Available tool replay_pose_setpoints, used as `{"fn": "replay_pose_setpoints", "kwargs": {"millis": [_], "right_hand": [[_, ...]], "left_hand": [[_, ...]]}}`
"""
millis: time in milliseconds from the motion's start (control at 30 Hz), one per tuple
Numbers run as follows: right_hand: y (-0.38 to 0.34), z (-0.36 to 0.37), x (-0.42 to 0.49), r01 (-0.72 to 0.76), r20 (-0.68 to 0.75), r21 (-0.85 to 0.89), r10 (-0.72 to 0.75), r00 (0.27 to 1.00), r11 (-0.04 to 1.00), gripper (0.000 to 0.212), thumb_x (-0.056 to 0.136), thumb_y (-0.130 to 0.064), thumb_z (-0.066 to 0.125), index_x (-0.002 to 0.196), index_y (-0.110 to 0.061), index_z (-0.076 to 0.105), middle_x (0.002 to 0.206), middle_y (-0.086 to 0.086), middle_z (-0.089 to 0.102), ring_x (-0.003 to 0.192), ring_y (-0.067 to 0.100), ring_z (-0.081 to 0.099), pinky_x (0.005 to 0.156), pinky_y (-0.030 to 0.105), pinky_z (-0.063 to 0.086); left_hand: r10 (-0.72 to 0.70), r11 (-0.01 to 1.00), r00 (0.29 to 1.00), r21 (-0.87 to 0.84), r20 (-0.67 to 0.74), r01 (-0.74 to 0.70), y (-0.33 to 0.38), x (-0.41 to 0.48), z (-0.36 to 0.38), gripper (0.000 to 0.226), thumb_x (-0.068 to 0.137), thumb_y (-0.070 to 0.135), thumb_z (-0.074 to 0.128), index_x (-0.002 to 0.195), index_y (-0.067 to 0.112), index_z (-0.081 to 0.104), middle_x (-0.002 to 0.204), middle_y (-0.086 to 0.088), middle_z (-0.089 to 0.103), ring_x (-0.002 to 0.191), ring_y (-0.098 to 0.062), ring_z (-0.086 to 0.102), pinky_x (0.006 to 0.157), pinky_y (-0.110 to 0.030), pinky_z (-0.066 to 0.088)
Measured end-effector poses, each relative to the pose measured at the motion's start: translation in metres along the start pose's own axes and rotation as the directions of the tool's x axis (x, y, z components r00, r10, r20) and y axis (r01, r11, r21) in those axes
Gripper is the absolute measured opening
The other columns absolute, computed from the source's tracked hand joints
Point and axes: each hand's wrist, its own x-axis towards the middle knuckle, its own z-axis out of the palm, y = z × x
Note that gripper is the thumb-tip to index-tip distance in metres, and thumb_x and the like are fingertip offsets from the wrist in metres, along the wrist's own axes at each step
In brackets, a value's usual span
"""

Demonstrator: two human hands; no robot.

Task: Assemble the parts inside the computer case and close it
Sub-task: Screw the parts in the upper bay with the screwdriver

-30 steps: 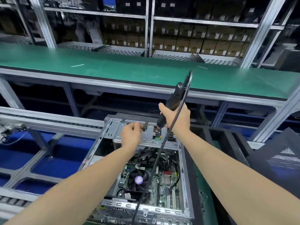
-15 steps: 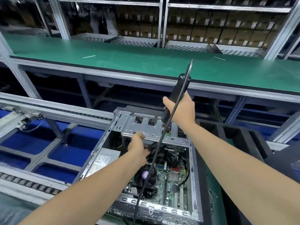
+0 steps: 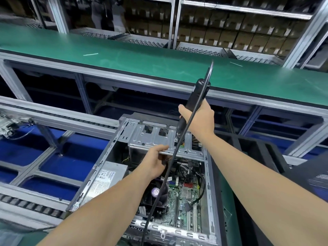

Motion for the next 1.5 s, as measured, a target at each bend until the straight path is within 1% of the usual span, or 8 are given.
{"fn": "replay_pose_setpoints", "kwargs": {"millis": [267,434,567,767,1001,1268,1434,1501], "right_hand": [[0.004,0.007,-0.003,0.023,0.002,-0.040,-0.023,1.000,0.999,0.021,0.078,-0.051,0.075,0.085,-0.050,0.056,0.083,-0.026,0.071,0.076,0.003,0.071,0.072,0.036,0.060],[0.007,0.008,-0.003,0.026,-0.003,-0.042,-0.026,1.000,0.999,0.022,0.079,-0.052,0.075,0.088,-0.042,0.058,0.082,-0.017,0.074,0.079,0.006,0.072,0.078,0.039,0.061],[0.008,0.008,-0.004,0.050,0.001,-0.049,-0.050,0.999,0.998,0.021,0.082,-0.050,0.076,0.090,-0.049,0.057,0.083,-0.018,0.074,0.081,0.005,0.072,0.080,0.036,0.060],[0.007,0.008,-0.005,0.054,0.000,-0.060,-0.054,0.999,0.997,0.022,0.083,-0.049,0.076,0.092,-0.041,0.057,0.083,-0.023,0.072,0.076,-0.006,0.067,0.067,0.026,0.051],[0.009,0.008,-0.004,0.074,0.022,-0.059,-0.073,0.997,0.996,0.021,0.084,-0.047,0.077,0.092,-0.038,0.059,0.080,-0.015,0.074,0.075,-0.001,0.070,0.072,0.027,0.055],[0.008,0.010,-0.002,0.072,0.055,-0.091,-0.067,0.996,0.993,0.020,0.086,-0.043,0.078,0.090,-0.032,0.062,0.085,-0.008,0.075,0.086,0.014,0.072,0.083,0.039,0.060],[0.007,0.013,-0.002,0.099,0.063,-0.143,-0.090,0.994,0.985,0.023,0.086,-0.044,0.078,0.084,-0.036,0.057,0.078,-0.014,0.069,0.079,0.007,0.067,0.069,0.028,0.052],[0.008,0.014,-0.001,0.097,0.056,-0.140,-0.090,0.994,0.985,0.022,0.085,-0.043,0.078,0.083,-0.036,0.057,0.076,-0.012,0.070,0.077,0.008,0.067,0.068,0.029,0.053]], "left_hand": [[-0.011,1.000,1.000,-0.004,0.023,0.011,-0.001,0.007,-0.001,0.005,0.087,0.007,0.066,0.083,0.006,0.062,0.067,-0.008,0.058,0.055,-0.021,0.054,0.050,-0.030,0.050],[-0.018,1.000,0.999,-0.009,0.039,0.019,-0.001,0.008,-0.003,0.008,0.089,0.006,0.064,0.081,0.007,0.062,0.058,-0.006,0.057,0.048,-0.021,0.055,0.047,-0.027,0.050],[-0.030,0.999,0.999,-0.013,0.016,0.030,-0.003,0.009,-0.002,0.007,0.083,0.008,0.069,0.088,0.004,0.067,0.069,-0.010,0.063,0.052,-0.023,0.060,0.049,-0.027,0.052],[-0.003,1.000,1.000,-0.016,-0.007,0.003,-0.005,0.009,0.000,0.010,0.076,0.010,0.072,0.084,0.006,0.068,0.065,-0.008,0.063,0.050,-0.022,0.058,0.049,-0.026,0.052],[-0.009,1.000,1.000,-0.013,-0.017,0.009,-0.004,0.007,0.000,0.005,0.079,0.009,0.069,0.083,0.006,0.068,0.063,-0.008,0.062,0.050,-0.021,0.057,0.048,-0.026,0.050],[-0.027,0.999,0.999,-0.027,-0.033,0.026,-0.002,0.006,0.002,0.017,0.072,0.013,0.075,0.086,0.006,0.070,0.070,-0.010,0.063,0.053,-0.022,0.060,0.049,-0.027,0.052],[-0.045,0.998,0.999,-0.036,-0.029,0.044,-0.001,0.005,0.003,0.028,0.052,0.017,0.084,0.077,0.008,0.075,0.070,-0.009,0.065,0.053,-0.022,0.060,0.049,-0.027,0.052],[-0.050,0.998,0.998,-0.035,-0.032,0.048,-0.001,0.002,0.004,0.030,0.057,0.016,0.082,0.085,0.007,0.072,0.071,-0.009,0.065,0.054,-0.021,0.059,0.050,-0.027,0.052]]}}
